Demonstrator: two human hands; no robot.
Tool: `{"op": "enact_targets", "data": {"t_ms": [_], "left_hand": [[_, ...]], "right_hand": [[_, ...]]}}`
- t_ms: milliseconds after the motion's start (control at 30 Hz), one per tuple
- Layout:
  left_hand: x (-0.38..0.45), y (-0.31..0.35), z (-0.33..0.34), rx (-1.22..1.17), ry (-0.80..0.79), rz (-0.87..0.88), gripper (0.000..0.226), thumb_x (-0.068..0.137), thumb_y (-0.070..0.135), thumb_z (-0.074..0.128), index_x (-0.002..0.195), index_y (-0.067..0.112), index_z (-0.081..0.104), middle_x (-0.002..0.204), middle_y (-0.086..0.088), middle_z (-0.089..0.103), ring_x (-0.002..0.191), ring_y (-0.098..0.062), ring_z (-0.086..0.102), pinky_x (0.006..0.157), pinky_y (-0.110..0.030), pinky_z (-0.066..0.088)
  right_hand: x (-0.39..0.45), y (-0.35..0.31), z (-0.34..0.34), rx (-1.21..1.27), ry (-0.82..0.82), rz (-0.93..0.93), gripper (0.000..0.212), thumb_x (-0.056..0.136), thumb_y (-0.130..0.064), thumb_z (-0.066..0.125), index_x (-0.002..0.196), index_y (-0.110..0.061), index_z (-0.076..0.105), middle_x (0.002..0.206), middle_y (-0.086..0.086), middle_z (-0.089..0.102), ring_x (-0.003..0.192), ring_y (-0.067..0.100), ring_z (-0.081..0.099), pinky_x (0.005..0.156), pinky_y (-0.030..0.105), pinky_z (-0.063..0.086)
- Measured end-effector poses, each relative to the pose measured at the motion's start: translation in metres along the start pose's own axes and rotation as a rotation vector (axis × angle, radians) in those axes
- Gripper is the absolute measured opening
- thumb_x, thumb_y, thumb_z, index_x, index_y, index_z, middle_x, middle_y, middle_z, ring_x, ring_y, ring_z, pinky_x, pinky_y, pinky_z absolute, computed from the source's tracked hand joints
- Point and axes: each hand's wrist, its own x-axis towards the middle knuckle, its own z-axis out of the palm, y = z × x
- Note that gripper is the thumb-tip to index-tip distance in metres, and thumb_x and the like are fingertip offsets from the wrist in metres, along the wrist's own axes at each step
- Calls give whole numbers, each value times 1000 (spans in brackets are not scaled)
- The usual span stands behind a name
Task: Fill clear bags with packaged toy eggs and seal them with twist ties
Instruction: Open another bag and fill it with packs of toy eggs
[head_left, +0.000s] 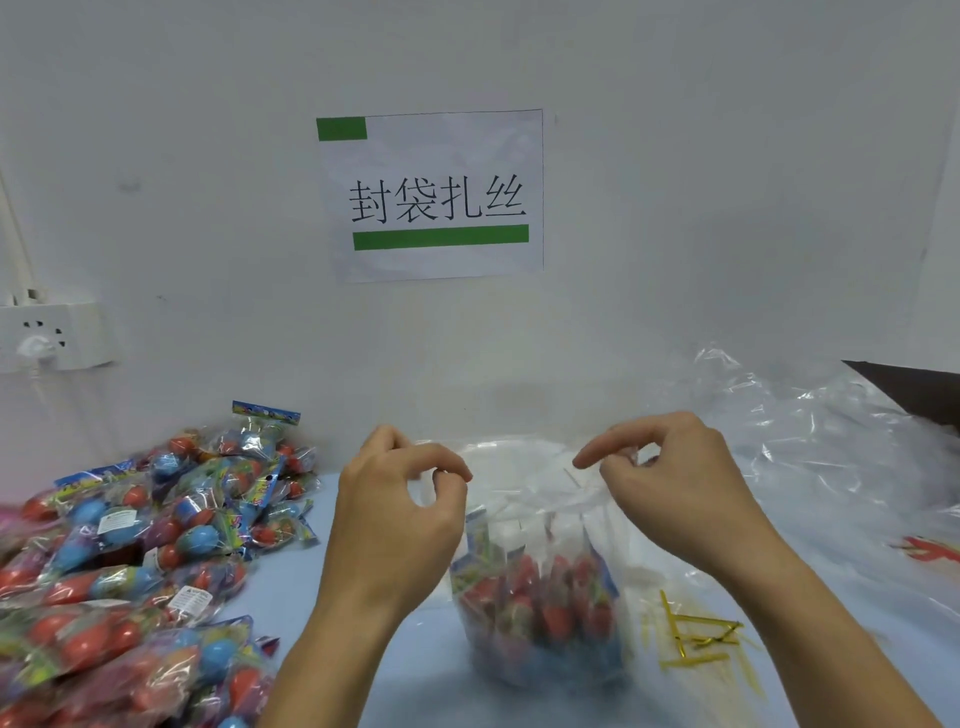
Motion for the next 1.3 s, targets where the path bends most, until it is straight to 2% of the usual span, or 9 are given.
{"op": "enact_targets", "data": {"t_ms": [100, 333, 567, 667, 867, 967, 1100, 1200, 1300], "left_hand": [[1, 2, -2, -344, -76, -89, 41, 84, -8, 56, 65, 22, 78, 58, 6, 62, 51, -3, 49, 51, -11, 40], [7, -11, -7, -940, -105, -222, 27, 73, 24, 71, 99, 30, 76, 106, 1, 70, 100, -16, 64, 83, -35, 53], [2, -42, -6, -447, -620, -310, 141, 23, 78, 86, 147, 38, 32, 138, 21, 54, 127, 5, 50, 106, -26, 44], [-9, -37, 12, -400, -704, -320, 116, 41, 56, 94, 139, 36, 37, 113, 46, 57, 102, 25, 55, 85, -5, 46], [-7, -32, 45, -410, -284, -314, 5, 83, 22, 79, 87, 20, 77, 92, 13, 74, 87, 3, 68, 69, -11, 50], [-5, -37, 42, -422, -202, -345, 8, 86, 25, 77, 83, 18, 77, 87, 7, 75, 86, -5, 70, 76, -20, 54], [-3, -37, 40, -490, -168, -369, 9, 89, 25, 72, 83, 19, 77, 89, 4, 76, 89, -10, 71, 81, -26, 56], [-4, -33, 40, -507, -190, -312, 9, 89, 24, 72, 87, 17, 76, 89, 6, 76, 89, -6, 72, 74, -15, 53], [-8, -25, 43, -528, -306, -237, 7, 93, 15, 67, 90, 14, 74, 87, 1, 77, 84, -11, 74, 70, -13, 53]], "right_hand": [[1, -4, 0, 158, 24, -9, 44, 86, -2, 53, 71, -32, 80, 78, -14, 69, 49, 8, 62, 47, 12, 47], [7, 6, -2, 433, 14, 117, 36, 94, 2, 57, 79, -19, 82, 82, 3, 78, 74, 19, 74, 71, 24, 60], [9, 12, -6, 471, 59, 134, 30, 93, 1, 62, 81, -19, 82, 90, 9, 78, 79, 20, 76, 82, 32, 58], [11, 15, -3, 553, 58, 180, 25, 93, 2, 62, 88, -15, 79, 91, 14, 77, 81, 21, 77, 83, 30, 58], [13, 20, 7, 542, -27, 170, 21, 95, -24, 66, 116, -30, 63, 110, 4, 71, 94, 19, 75, 84, 34, 55], [13, 30, -3, 183, -14, 161, 33, 92, -45, 64, 124, -38, 58, 119, -11, 64, 104, 6, 64, 80, 25, 48], [4, 42, -4, -105, -504, 176, 87, 62, -84, 65, 138, -47, 48, 132, -29, 53, 122, 3, 56, 97, 27, 45], [-2, 40, 14, -40, -653, 99, 78, 62, -77, 74, 131, -52, 48, 122, -32, 63, 113, -3, 64, 103, 26, 49], [-6, 35, 35, 52, -591, -7, 58, 67, -59, 78, 118, -54, 53, 111, -24, 69, 89, -4, 69, 83, 18, 56]]}}
